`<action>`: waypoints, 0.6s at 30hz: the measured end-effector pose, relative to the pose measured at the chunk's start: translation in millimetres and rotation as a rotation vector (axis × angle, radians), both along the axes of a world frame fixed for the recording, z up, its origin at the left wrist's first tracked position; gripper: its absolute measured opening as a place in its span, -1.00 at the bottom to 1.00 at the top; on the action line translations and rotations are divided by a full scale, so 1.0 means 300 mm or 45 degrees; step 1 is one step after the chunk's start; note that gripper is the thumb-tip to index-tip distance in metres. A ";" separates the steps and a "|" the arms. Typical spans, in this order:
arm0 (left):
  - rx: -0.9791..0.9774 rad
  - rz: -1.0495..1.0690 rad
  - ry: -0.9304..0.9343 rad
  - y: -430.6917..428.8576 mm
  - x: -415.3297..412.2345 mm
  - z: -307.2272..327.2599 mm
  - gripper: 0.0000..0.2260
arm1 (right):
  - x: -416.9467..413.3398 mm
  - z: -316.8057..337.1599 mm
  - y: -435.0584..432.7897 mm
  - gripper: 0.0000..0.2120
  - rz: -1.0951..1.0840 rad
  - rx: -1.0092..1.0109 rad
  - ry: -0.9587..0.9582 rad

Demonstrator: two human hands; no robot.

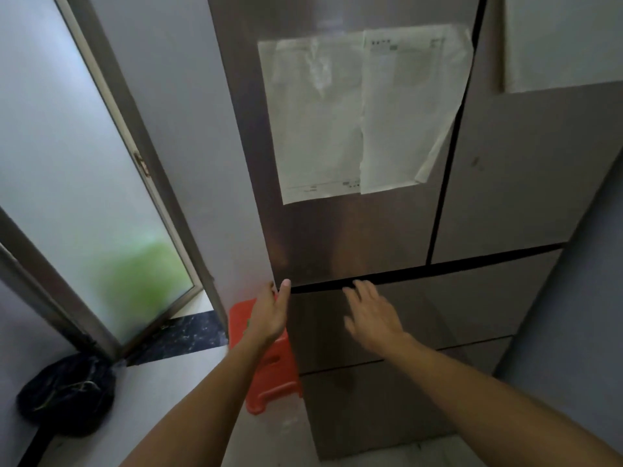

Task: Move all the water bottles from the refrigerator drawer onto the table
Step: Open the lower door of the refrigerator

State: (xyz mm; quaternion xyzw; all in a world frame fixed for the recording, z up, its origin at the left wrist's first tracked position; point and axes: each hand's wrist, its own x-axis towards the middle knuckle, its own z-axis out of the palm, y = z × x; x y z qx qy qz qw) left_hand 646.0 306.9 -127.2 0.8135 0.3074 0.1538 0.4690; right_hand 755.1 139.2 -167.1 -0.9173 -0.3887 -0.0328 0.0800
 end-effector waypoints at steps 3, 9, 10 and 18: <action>-0.147 0.039 -0.016 0.012 0.045 -0.054 -0.42 | 0.053 -0.045 0.032 -0.42 0.021 0.033 0.000; -0.184 0.041 -0.023 0.046 0.062 -0.099 -0.38 | 0.072 -0.104 0.045 -0.43 -0.025 0.167 -0.073; -0.178 0.031 -0.025 0.048 0.062 -0.098 -0.36 | 0.069 -0.103 0.046 -0.44 -0.035 0.182 -0.079; -0.287 -0.063 0.043 -0.002 -0.067 -0.101 -0.53 | -0.047 -0.128 -0.090 -0.58 -0.042 0.381 -0.026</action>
